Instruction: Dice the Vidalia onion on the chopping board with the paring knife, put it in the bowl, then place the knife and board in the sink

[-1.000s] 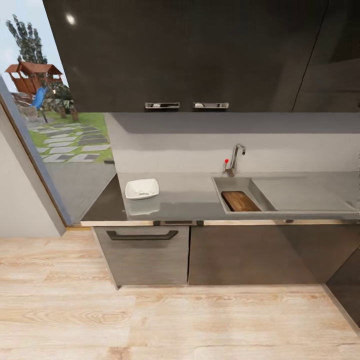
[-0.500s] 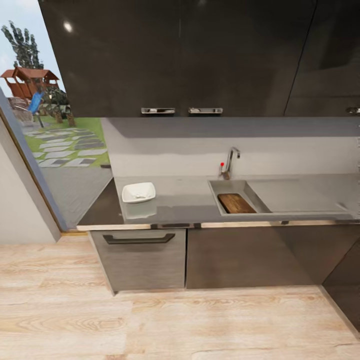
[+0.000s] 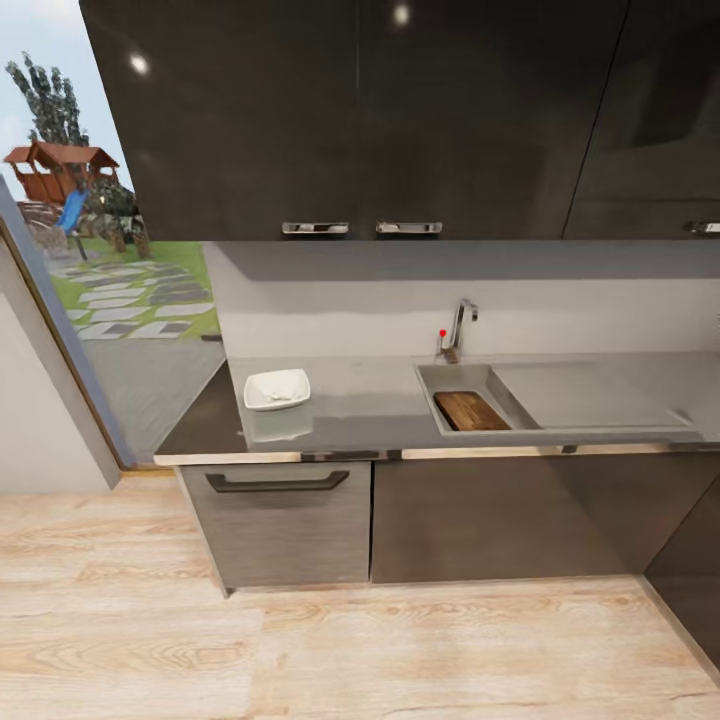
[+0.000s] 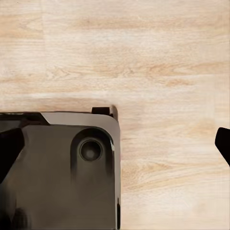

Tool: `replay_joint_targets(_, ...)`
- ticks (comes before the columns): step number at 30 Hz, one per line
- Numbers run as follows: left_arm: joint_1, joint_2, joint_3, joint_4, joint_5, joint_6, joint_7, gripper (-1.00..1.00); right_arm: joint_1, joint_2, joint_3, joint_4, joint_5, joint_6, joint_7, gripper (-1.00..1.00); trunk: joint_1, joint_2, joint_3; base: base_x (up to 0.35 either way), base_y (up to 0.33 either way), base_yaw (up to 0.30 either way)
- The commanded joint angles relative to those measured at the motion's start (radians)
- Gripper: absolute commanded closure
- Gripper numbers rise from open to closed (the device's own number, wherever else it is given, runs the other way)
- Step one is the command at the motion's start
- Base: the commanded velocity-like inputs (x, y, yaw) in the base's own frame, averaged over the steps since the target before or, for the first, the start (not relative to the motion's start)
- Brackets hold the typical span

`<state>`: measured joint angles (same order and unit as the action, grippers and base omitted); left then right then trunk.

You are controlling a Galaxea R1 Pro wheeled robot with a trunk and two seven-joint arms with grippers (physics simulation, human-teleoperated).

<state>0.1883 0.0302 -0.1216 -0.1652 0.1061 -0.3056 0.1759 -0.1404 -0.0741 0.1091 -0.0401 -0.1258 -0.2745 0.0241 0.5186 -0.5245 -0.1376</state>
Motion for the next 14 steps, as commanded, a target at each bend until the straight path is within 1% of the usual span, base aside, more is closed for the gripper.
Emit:
replay_joint_targets(1,0.000,0.000,-0.009,-0.002,0.010,-0.001,0.004,-1.00,-0.001,0.013,0.007,-0.001,-0.011,-0.005,0.003,-1.00,0.000,-0.001,-0.002,0.000,0.000,0.000)
replay_joint_targets(2,0.000,0.000,-0.009,-0.002,0.010,-0.001,0.004,-1.00,-0.001,0.037,0.007,-0.002,-0.010,-0.005,0.003,-1.00,0.000,-0.001,-0.001,0.000,0.000,0.000)
replay_joint_targets(4,0.000,0.000,-0.009,-0.002,0.010,-0.001,0.004,-1.00,-0.001,0.054,0.007,-0.003,-0.010,-0.006,0.003,-1.00,0.000,-0.001,-0.001,0.000,0.000,0.000)
replay_joint_targets(6,0.000,0.000,-0.009,-0.002,0.010,-0.001,0.004,-1.00,-0.001,0.064,0.008,-0.003,-0.011,-0.006,0.003,-1.00,0.000,-0.001,-0.001,0.000,0.000,0.000)
replay_joint_targets(9,0.001,0.000,-0.009,-0.002,0.010,-0.001,0.004,-1.00,-0.001,0.069,0.008,-0.003,-0.010,-0.006,0.003,-1.00,0.000,-0.001,-0.001,0.000,0.000,0.000)
replay_joint_targets(14,0.001,0.000,-0.009,-0.002,0.010,-0.001,0.004,-1.00,-0.001,0.066,0.006,-0.003,-0.009,-0.006,0.003,-1.00,0.000,-0.001,-0.001,0.000,0.000,0.000)
